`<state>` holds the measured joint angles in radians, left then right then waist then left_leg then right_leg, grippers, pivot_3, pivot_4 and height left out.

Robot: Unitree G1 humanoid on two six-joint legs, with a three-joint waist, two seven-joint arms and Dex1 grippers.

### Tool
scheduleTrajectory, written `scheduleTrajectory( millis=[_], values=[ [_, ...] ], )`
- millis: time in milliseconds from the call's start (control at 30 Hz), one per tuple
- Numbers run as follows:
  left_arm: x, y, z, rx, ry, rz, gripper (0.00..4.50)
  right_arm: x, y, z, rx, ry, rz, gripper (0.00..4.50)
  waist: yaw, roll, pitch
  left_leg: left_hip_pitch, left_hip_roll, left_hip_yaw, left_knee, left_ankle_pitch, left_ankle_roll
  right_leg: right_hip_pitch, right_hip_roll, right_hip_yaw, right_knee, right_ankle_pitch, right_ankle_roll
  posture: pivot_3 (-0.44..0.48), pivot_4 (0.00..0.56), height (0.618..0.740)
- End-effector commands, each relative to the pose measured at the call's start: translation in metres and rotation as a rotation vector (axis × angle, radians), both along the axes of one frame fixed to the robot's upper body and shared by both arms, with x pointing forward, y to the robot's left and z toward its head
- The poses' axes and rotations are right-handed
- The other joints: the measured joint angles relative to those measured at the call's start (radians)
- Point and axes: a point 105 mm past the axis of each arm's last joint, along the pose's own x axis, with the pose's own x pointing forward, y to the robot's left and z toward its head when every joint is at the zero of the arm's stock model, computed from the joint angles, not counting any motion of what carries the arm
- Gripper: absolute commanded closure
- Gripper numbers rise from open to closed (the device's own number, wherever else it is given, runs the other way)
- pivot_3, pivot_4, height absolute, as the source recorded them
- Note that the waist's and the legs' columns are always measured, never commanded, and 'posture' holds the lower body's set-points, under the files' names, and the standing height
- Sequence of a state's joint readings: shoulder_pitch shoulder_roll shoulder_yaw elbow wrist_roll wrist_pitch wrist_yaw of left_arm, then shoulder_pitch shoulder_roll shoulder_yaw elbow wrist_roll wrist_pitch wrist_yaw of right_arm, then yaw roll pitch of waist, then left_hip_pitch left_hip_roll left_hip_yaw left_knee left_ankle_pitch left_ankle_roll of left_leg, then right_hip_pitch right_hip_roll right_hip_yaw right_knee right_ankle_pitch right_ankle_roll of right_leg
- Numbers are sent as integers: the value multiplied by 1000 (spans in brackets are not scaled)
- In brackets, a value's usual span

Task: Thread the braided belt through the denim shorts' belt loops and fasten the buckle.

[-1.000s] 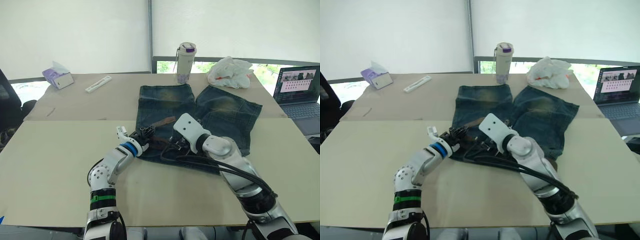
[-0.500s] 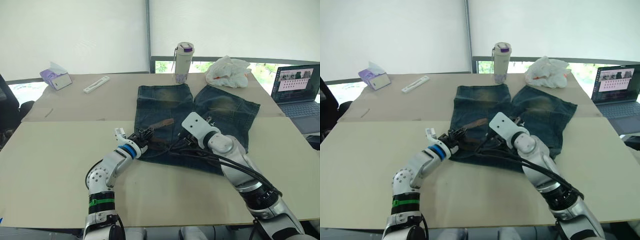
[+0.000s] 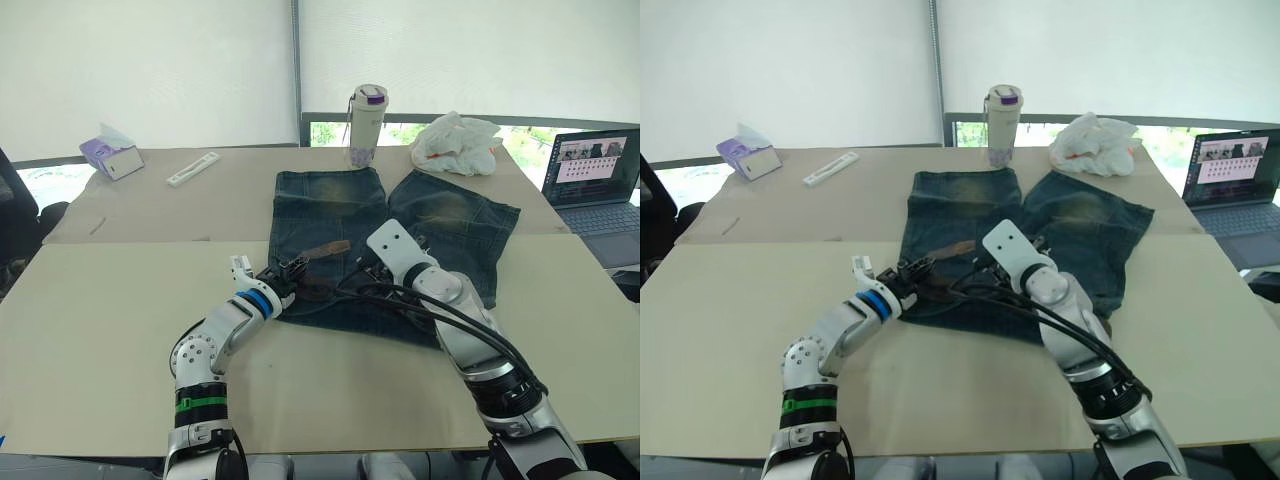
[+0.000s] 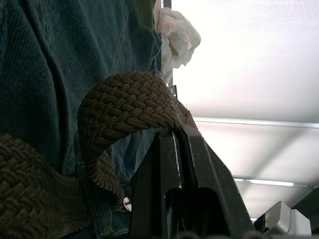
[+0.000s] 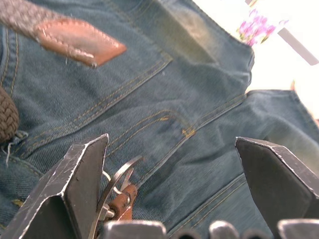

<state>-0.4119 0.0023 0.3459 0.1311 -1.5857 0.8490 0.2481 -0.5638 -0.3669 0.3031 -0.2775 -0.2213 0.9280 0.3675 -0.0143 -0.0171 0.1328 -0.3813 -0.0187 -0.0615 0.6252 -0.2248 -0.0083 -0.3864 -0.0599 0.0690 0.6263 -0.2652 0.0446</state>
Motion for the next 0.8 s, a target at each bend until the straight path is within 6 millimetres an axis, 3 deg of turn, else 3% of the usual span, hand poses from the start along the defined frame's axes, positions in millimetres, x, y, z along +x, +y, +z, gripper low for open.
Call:
scheduleTrajectory(
  millis=[33, 567, 800],
  values=[
    [-4, 2, 2, 3, -25, 2, 4500, 5, -4, 16, -2, -50, 1, 36, 0, 0, 0, 0, 0, 0, 0, 0, 0, 0, 0, 0, 0, 0, 0, 0, 150, 740],
    [-15, 5, -14, -8, -10, 18, 4500, 15, -22, 31, 0, -55, -23, 36, 0, 0, 0, 0, 0, 0, 0, 0, 0, 0, 0, 0, 0, 0, 0, 0, 150, 740],
    [-16, 4, -13, -7, -16, 20, 4500, 16, -26, 27, -6, -35, -27, 36, 0, 0, 0, 0, 0, 0, 0, 0, 0, 0, 0, 0, 0, 0, 0, 0, 150, 740]
  ],
)
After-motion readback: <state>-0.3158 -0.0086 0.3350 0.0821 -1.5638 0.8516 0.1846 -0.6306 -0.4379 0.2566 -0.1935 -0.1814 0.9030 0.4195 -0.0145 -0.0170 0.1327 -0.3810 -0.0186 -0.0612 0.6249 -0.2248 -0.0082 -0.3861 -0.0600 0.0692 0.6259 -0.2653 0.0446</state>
